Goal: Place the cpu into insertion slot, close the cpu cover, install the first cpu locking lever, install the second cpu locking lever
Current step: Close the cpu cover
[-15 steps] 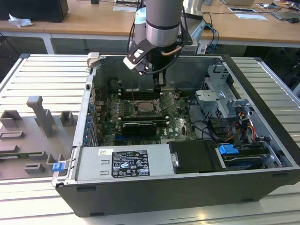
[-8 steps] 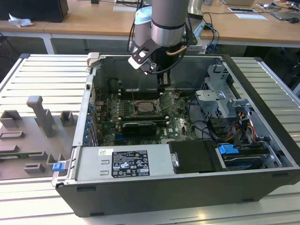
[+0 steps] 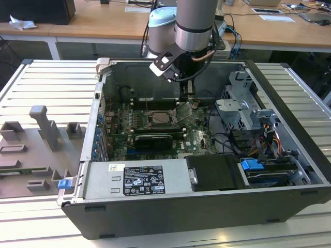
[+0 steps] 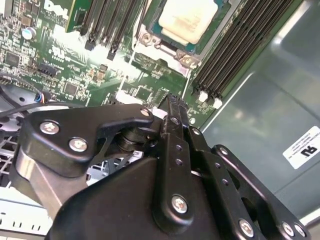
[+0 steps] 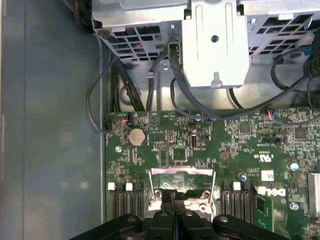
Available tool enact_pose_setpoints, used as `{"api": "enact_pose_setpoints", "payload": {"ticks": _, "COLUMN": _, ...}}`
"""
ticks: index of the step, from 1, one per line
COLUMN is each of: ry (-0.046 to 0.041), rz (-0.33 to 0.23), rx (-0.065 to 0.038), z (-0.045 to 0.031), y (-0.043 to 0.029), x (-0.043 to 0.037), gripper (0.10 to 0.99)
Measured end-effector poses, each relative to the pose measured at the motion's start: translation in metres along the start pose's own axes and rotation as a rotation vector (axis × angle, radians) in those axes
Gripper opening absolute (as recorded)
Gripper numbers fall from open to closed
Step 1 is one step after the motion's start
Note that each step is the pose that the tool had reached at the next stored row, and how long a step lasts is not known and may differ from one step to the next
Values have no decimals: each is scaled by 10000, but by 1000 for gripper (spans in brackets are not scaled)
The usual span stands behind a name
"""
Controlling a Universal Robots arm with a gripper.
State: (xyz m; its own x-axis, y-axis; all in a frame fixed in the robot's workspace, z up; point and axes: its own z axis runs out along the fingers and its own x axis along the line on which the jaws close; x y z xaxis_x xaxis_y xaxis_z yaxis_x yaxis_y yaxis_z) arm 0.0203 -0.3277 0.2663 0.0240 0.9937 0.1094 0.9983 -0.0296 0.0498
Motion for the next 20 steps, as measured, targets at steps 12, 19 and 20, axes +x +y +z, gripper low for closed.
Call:
{"api": "enact_pose_setpoints", "payload": {"ticks": 12, "ry": 11, "rz": -262, "rx": 29, "z": 36, "y": 209, "x": 2, "gripper": 110}}
{"api": "enact_pose_setpoints", "payload": {"ticks": 19, "ry": -53, "rz": -410, "rx": 86, "z": 106, "y": 328, "x": -2, "gripper": 110}}
{"api": "enact_pose_setpoints", "payload": {"ticks": 20, "ry": -55, "rz": -413, "rx": 96, "z": 112, "y": 343, "x": -2, "gripper": 110}}
